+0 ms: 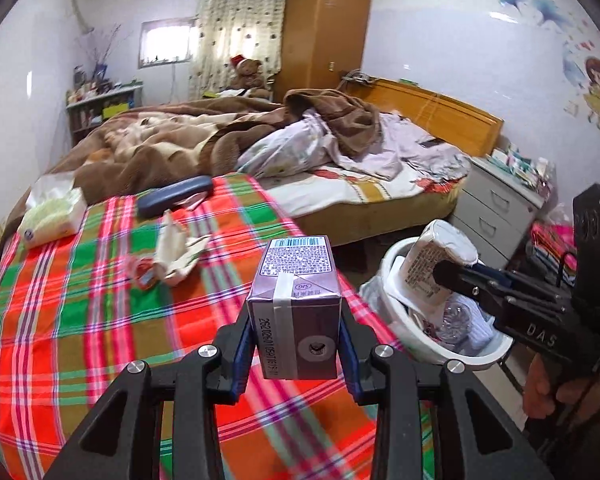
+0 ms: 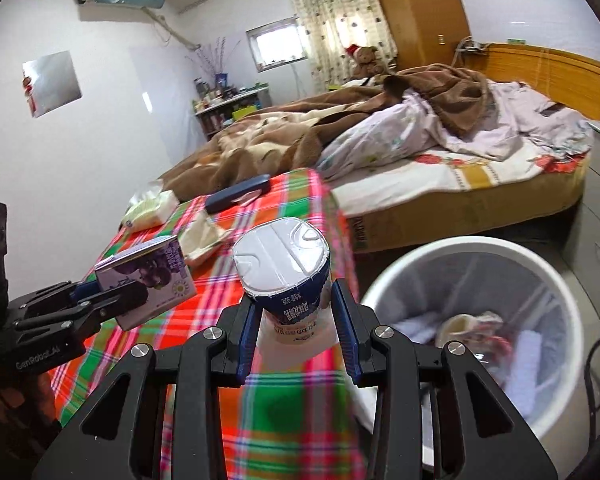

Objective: Collect trash
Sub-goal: 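Carry the purple milk carton and yogurt cup from the bed over the white bin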

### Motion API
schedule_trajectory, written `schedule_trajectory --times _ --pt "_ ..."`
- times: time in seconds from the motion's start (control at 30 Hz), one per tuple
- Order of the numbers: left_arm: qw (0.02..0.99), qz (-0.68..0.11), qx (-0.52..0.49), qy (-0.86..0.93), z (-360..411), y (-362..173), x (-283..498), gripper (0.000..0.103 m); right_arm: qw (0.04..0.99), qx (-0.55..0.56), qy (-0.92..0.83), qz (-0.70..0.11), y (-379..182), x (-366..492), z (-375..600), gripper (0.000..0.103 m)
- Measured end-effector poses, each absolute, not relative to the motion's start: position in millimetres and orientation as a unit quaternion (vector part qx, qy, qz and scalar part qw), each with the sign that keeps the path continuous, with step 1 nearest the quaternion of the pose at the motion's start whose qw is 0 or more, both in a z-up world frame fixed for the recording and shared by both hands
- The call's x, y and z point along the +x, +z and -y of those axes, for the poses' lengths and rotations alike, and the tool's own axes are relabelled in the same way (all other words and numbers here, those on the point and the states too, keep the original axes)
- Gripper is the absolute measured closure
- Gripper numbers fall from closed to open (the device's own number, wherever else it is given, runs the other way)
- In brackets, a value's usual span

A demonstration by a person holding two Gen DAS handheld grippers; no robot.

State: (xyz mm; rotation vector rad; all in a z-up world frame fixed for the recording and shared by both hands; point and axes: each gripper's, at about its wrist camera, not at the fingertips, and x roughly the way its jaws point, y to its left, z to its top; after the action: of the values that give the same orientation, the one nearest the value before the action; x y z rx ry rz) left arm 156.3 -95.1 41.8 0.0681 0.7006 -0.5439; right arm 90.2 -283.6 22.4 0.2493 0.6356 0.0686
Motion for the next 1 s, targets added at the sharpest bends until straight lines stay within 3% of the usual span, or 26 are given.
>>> schedule_trajectory --times 0.47,1.0 --pt "0.881 -0.337 0.062 -0.325 176 39 136 0.065 0.942 0.131 -0.035 -0.308 20 65 339 0.066" --pt "0.840 -0.380 0.087 -0.377 263 -2 138 0.065 0.921 0.138 -0.111 -0.346 -3 59 397 0.066"
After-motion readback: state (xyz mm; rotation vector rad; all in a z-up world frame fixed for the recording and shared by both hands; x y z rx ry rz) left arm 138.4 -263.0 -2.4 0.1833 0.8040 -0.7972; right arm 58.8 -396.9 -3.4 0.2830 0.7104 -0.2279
